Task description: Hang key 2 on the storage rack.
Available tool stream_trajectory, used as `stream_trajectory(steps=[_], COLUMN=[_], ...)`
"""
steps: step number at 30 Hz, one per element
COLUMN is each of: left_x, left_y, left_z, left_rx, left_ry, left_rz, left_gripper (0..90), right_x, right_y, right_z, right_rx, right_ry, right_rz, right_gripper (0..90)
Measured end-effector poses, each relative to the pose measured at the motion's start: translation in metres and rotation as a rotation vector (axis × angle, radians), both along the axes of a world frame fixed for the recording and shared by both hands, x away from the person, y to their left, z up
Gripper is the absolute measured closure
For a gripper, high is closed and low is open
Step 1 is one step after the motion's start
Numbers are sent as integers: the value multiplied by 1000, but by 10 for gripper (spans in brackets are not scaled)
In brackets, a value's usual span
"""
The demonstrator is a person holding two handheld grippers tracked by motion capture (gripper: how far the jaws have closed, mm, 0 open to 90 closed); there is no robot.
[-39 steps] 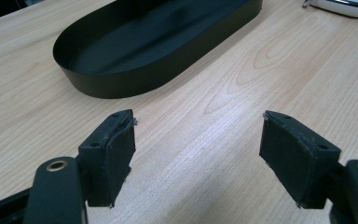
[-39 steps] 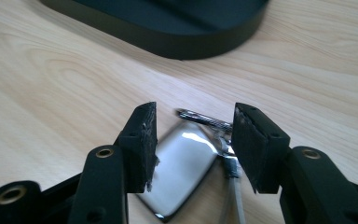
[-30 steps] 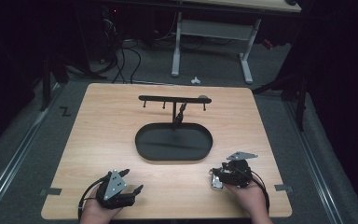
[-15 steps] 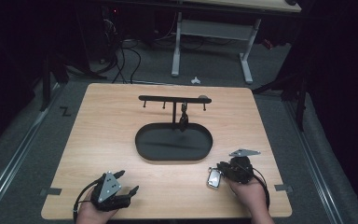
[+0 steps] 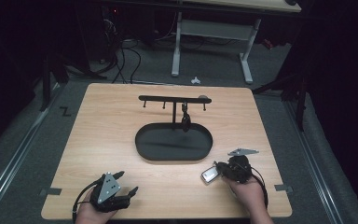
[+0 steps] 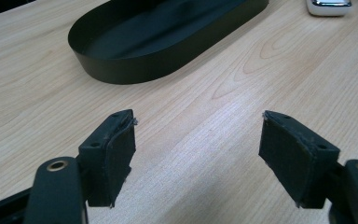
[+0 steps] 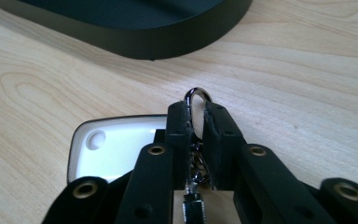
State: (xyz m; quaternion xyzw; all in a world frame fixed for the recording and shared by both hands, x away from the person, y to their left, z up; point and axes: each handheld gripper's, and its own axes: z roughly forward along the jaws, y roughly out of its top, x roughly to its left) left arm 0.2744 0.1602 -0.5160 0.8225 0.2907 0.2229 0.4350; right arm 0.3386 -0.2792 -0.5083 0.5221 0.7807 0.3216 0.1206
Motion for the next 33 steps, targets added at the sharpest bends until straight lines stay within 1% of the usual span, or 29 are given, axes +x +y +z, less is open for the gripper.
stream_trajectory(steps=[1, 2, 3, 8, 9, 10, 11, 13, 15, 17, 18, 21, 22, 23, 25, 28, 31, 32, 33], left_x=[0, 0, 0, 0, 0, 0, 0, 0, 0, -1, -1, -2, -2, -1, 0, 2, 5, 5, 8], left_y=[0, -1, -1, -3, -3, -3, -3, -3, -3, -2, -2, -2, -2, -3, -4, -7, -16, -16, -21], left_z=[0, 0, 0, 0, 0, 0, -1, -1, -1, -2, -2, -2, -2, -2, -1, -1, 2, 2, 3], left_rx=[0, 1, 2, 7, 8, 8, 9, 10, 12, 14, 16, 17, 17, 15, 17, 13, 17, 17, 15], left_ry=[0, -1, 0, 1, 0, 0, 0, 1, 3, 6, 8, 7, 7, 6, 4, 0, -14, -14, -19], left_rz=[0, -2, -3, -10, -9, -9, -8, -8, -8, -7, -7, -7, -7, -6, -12, -19, -44, -44, -60], left_gripper=[273, 273, 274, 274, 274, 273, 274, 273, 274, 274, 274, 274, 274, 274, 275, 275, 275, 274, 275], right_x=[0, -1, 0, -1, -2, -2, -5, -5, -5, -2, 0, 6, 6, 4, 1, -8, -19, -19, -28], right_y=[-1, -2, -3, -7, -6, -6, 0, 7, 19, 30, 34, 41, 41, 42, 42, 40, 37, 37, 34], right_z=[1, 1, 1, 2, 5, 5, 11, 14, 13, 8, 6, -3, -3, -6, -6, -5, -5, -5, -4], right_rx=[-5, -3, -9, -21, -26, -26, -28, -21, -22, -30, -33, -66, -66, -65, -60, -68, -63, -63, -59], right_ry=[-9, -7, -12, -21, -42, -42, -83, -101, -91, -77, -69, -26, -26, -4, 1, 7, 15, 15, 20], right_rz=[-5, -19, -22, -66, -65, -65, -66, -39, 0, 30, 37, 62, 62, 74, 83, 97, 108, 108, 120], right_gripper=[850, 855, 851, 772, 755, 755, 747, 760, 763, 756, 754, 752, 752, 756, 753, 745, 738, 738, 719])
